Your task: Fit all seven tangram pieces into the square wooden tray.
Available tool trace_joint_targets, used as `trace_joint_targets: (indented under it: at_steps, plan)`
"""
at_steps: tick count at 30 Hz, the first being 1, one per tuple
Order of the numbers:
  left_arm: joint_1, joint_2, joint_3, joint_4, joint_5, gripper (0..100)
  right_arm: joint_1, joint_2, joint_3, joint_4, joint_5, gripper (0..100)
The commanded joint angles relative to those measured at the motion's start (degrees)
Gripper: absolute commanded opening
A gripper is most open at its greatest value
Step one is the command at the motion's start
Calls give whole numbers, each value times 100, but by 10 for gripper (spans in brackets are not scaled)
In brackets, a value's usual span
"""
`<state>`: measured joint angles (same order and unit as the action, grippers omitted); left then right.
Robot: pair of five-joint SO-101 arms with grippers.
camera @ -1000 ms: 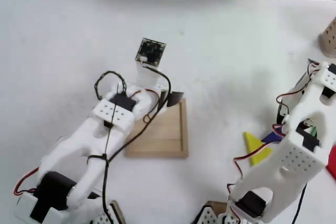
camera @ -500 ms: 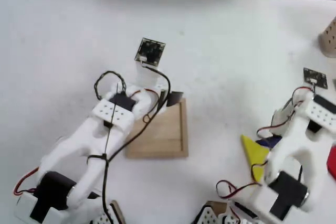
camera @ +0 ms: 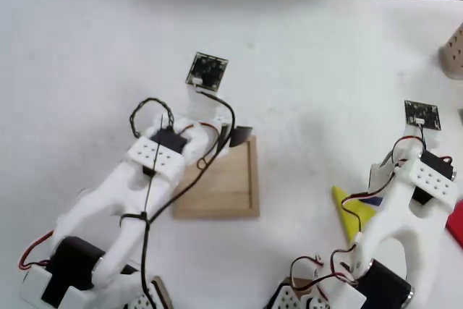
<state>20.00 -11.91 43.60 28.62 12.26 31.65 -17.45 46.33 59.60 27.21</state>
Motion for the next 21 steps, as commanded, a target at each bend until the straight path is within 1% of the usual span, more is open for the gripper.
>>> trace_joint_targets:
  at_steps: [1,8,12,14,17,21]
  plan:
    - [-84,-13,-141,-158,-141,296,-22,31,149,4,343,60]
    - [-84,4,-149,-167,-141,296,-13,31,308,-13,651,63]
    - [-84,4,-149,-167,-141,296,-4,31,413,-22,668,128]
    - [-84,4,-149,-167,-141,296,-13,31,501,-22,888,154]
    - [-84,4,-149,-167,-141,296,-13,31,571,-48,1073,154]
    - [-84,4,-149,-167,-141,296,-13,31,615,-338,1081,154]
